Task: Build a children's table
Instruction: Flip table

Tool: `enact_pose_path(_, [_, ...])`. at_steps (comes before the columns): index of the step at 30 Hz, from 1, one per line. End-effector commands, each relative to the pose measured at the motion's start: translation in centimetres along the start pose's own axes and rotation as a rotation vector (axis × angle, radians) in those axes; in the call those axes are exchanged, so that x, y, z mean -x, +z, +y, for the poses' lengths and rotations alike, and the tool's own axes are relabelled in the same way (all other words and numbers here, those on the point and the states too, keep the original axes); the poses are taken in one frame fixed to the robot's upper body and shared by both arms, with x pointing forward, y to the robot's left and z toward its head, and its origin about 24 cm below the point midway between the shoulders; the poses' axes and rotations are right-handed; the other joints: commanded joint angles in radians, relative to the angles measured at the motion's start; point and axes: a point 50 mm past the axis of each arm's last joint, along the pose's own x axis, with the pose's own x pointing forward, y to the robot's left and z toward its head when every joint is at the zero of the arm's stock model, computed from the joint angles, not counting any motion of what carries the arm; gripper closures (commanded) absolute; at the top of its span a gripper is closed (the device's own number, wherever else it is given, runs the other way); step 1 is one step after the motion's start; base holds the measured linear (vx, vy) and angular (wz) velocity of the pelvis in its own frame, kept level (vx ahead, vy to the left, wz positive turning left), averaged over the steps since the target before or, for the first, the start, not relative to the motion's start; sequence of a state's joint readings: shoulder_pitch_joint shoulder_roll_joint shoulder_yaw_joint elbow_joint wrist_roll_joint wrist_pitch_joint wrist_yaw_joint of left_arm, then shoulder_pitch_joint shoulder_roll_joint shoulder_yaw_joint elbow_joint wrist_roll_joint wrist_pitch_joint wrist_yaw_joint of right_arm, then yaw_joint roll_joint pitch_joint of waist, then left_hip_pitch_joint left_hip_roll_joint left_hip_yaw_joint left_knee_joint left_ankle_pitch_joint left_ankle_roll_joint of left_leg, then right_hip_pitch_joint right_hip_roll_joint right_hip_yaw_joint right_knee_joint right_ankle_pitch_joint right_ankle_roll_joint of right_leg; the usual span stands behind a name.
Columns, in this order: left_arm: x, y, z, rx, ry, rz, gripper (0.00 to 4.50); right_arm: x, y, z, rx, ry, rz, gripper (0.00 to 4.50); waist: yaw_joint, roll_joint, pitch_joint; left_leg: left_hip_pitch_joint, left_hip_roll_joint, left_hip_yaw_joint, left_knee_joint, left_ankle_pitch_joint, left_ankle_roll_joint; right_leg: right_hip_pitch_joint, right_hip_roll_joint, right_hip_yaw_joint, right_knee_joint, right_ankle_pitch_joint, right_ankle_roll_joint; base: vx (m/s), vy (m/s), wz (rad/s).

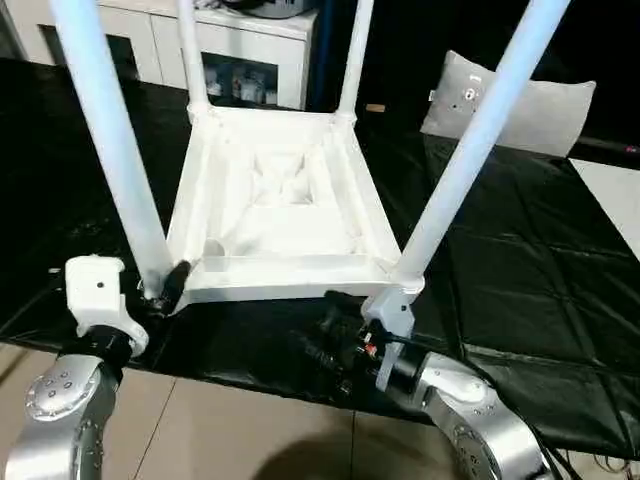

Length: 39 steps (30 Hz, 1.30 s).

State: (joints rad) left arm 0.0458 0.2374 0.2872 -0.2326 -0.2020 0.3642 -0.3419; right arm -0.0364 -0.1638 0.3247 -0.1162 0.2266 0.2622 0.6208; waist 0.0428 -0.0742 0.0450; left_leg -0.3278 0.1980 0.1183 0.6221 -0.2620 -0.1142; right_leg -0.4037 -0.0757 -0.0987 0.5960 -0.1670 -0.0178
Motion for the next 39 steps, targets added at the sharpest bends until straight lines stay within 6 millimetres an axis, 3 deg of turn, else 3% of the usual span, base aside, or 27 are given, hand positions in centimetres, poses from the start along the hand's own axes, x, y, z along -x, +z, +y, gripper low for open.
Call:
enact_pose_path(1, [-0.4, 0.3, -0.2, -0.007, -0.037, -0.010, 1.31, -0.1, 0.3, 0.0, 0.007, 0.020, 0.001, 0.00, 0.003, 0.026, -0.038, -0.021, 0.029, 0.007, -0.106, -0.168, 0.019, 0.054, -0.061, 0.060, -0.063, -0.258, -0.137, 0.000, 0.000, 0.00])
enact_pose_path(13, [-1.1, 0.4, 0.0, -0.007, -0.079, -0.010, 2.27, -0.2, 0.1, 0.1, 0.008, 0.022, 0.013, 0.00, 0.015, 0.030, -0.040, -0.020, 0.031, 0.009, -0.107, -0.148, 0.006, 0.056, -0.062, 0.062, -0.057, -0.211, -0.149, 0.000, 0.000, 0.00])
enact_pose_path(22, [-1.9, 0.5, -0.4, 0.003, -0.106, -0.004, 2.39, -0.2, 0.0, 0.2, 0.008, 0.018, 0.019, 0.00, 0.020, 0.030, -0.038, -0.018, 0.031, 0.010, -0.110, -0.188, 0.001, 0.052, -0.063, 0.062, -0.066, -0.281, -0.130, 0.000, 0.000, 0.00])
enact_pose_path(26, [-1.9, 0.1, -0.7, 0.123, -0.027, 0.001, 2.39, -0.3, -0.1, -0.7, -0.036, -0.088, 0.018, 0.00, 0.019, 0.030, -0.036, -0.017, 0.033, 0.010, -0.110, -0.208, -0.011, 0.049, -0.065, 0.062, -0.067, -0.302, -0.132, 0.000, 0.000, 0.00])
enact_pose_path(27, [-1.8, -0.2, -1.0, 0.179, -0.004, 0.008, 2.39, -0.3, 0.0, -1.3, -0.061, -0.145, 0.006, 0.00, 0.017, 0.024, -0.036, -0.019, 0.033, 0.012, -0.110, -0.212, -0.012, 0.050, -0.065, 0.063, -0.069, -0.314, -0.131, 0.000, 0.000, 0.00])
enact_pose_path(29, [-1.7, -0.8, -1.9, 0.302, 0.016, 0.025, 2.39, -0.3, 0.2, -2.1, -0.111, -0.230, -0.026, 0.00, 0.017, 0.023, -0.036, -0.023, 0.031, 0.010, -0.110, -0.208, -0.015, 0.053, -0.065, 0.061, -0.070, -0.333, -0.120, 0.000, 0.000, 0.00])
enact_pose_path(30, [-1.5, -1.3, -2.5, 0.375, 0.027, 0.039, 2.39, -0.3, 0.3, -2.4, -0.143, -0.262, -0.045, 0.00, 0.015, 0.017, -0.037, -0.024, 0.030, 0.011, -0.109, -0.205, -0.011, 0.052, -0.065, 0.061, -0.072, -0.350, -0.109, 0.000, 0.000, 0.00])
enact_pose_path(32, [-1.2, -2.0, -3.8, 0.518, 0.042, 0.068, 2.39, -0.3, 0.6, -2.7, -0.200, -0.294, -0.074, 0.00, 0.014, 0.017, -0.038, -0.026, 0.030, 0.011, -0.107, -0.178, -0.007, 0.054, -0.065, 0.062, -0.067, -0.334, -0.105, 0.000, 0.000, 0.00])
enact_pose_path(33, [-1.1, -2.3, -4.3, 0.583, 0.052, 0.081, 2.39, -0.2, 0.7, -2.8, -0.224, -0.304, -0.083, 0.00, 0.013, 0.010, -0.039, -0.030, 0.030, 0.013, -0.105, -0.158, -0.001, 0.056, -0.064, 0.062, -0.067, -0.320, -0.103, 0.000, 0.000, 0.00])
enact_pose_path(35, [-1.1, -2.5, -4.6, 0.620, 0.059, 0.089, 2.39, -0.3, 0.8, -2.9, -0.237, -0.309, -0.086, 0.00, 0.015, 0.013, -0.041, -0.031, 0.025, 0.018, -0.101, -0.123, 0.008, 0.056, -0.062, 0.064, -0.063, -0.299, -0.104, 0.000, 0.000, 0.00])
enact_pose_path(36, [-1.0, -2.7, -5.6, 0.703, 0.053, 0.107, 2.39, -0.3, 0.9, -2.9, -0.272, -0.316, -0.102, 0.00, 0.014, 0.005, -0.041, -0.032, 0.023, 0.022, -0.099, -0.113, 0.017, 0.054, -0.060, 0.064, -0.067, -0.298, -0.100, 0.000, 0.000, 0.00])
enact_pose_path(37, [-1.0, -2.8, -6.0, 0.744, 0.052, 0.111, 2.39, -0.4, 0.9, -3.0, -0.288, -0.323, -0.110, 0.00, 0.018, 0.011, -0.042, -0.032, 0.021, 0.022, -0.098, -0.104, 0.018, 0.054, -0.060, 0.063, -0.066, -0.297, -0.099, 0.000, 0.000, 0.00])
enact_pose_path(39, [-1.1, -2.9, -6.9, 0.807, 0.036, 0.120, 2.39, -0.7, 0.9, -3.3, -0.332, -0.349, -0.127, 0.00, 0.015, 0.010, -0.043, -0.031, 0.020, 0.023, -0.101, -0.104, 0.022, 0.051, -0.056, 0.061, -0.068, -0.315, -0.080, 0.000, 0.000, 0.00])
